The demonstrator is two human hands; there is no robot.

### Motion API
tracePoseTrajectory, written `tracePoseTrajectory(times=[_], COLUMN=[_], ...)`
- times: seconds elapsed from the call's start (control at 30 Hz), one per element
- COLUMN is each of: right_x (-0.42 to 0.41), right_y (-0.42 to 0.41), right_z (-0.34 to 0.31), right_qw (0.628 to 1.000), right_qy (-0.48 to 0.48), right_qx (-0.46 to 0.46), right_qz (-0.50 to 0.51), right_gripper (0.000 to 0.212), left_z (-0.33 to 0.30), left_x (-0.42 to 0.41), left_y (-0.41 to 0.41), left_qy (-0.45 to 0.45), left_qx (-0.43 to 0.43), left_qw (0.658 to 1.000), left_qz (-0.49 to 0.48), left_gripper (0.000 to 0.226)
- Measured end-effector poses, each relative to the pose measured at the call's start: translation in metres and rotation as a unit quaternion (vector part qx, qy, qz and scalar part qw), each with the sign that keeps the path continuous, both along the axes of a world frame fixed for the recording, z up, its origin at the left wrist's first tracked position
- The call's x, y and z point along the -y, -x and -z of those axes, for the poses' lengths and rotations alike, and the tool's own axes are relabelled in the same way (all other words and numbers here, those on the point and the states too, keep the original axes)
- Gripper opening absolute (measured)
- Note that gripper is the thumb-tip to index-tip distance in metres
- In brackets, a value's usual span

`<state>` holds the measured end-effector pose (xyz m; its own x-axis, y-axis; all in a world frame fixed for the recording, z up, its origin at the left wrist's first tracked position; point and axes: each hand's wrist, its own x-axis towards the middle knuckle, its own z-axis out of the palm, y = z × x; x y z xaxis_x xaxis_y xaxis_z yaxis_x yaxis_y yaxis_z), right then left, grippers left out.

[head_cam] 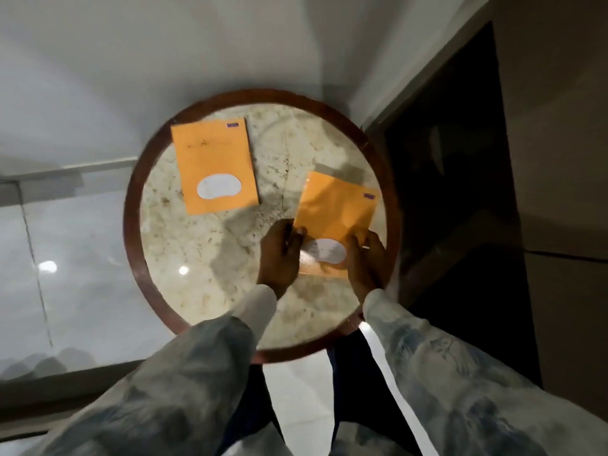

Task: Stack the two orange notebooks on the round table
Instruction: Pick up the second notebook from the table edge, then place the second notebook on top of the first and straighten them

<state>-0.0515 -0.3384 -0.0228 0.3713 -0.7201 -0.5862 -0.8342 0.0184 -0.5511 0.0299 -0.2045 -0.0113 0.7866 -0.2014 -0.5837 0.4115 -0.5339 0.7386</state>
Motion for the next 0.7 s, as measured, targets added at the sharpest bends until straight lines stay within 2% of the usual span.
tracePoseTrajectory(times=[0.1,0.23,0.3,0.37,0.43,0.5,0.6,0.7], right_x=[-0.016,-0.050,-0.068,-0.079,-0.087,-0.094,-0.103,-0.100], right_y=[-0.080,-0.161,-0.186,-0.200,-0.206,-0.209,-0.212,-0.217], right_z=[0.004,0.019,0.031,0.039,0.045,0.047,0.049,0.050], right_qw=[0.997,0.987,0.982,0.975,0.965,0.963,0.960,0.966], right_qy=[-0.011,0.010,0.020,0.052,0.092,0.106,0.111,0.068], right_qx=[0.072,0.101,0.085,0.058,0.025,0.007,-0.011,-0.024], right_qz=[-0.029,-0.126,-0.165,-0.206,-0.244,-0.248,-0.257,-0.248], right_gripper=[0.020,0.015,0.024,0.043,0.047,0.043,0.041,0.032], left_z=[-0.001,0.016,0.028,0.038,0.044,0.047,0.053,0.052], left_x=[-0.039,-0.087,-0.106,-0.116,-0.118,-0.112,-0.112,-0.125], left_y=[-0.070,-0.134,-0.152,-0.160,-0.163,-0.164,-0.177,-0.192], left_qy=[-0.046,-0.149,-0.185,-0.214,-0.237,-0.230,-0.211,-0.122], left_qx=[0.030,0.064,0.075,0.086,0.093,0.085,0.015,-0.028], left_qw=[0.997,0.986,0.979,0.972,0.966,0.968,0.975,0.989], left_qz=[-0.046,-0.038,-0.029,-0.035,-0.051,-0.055,-0.063,-0.073], left_gripper=[0.023,0.032,0.034,0.030,0.028,0.034,0.056,0.041])
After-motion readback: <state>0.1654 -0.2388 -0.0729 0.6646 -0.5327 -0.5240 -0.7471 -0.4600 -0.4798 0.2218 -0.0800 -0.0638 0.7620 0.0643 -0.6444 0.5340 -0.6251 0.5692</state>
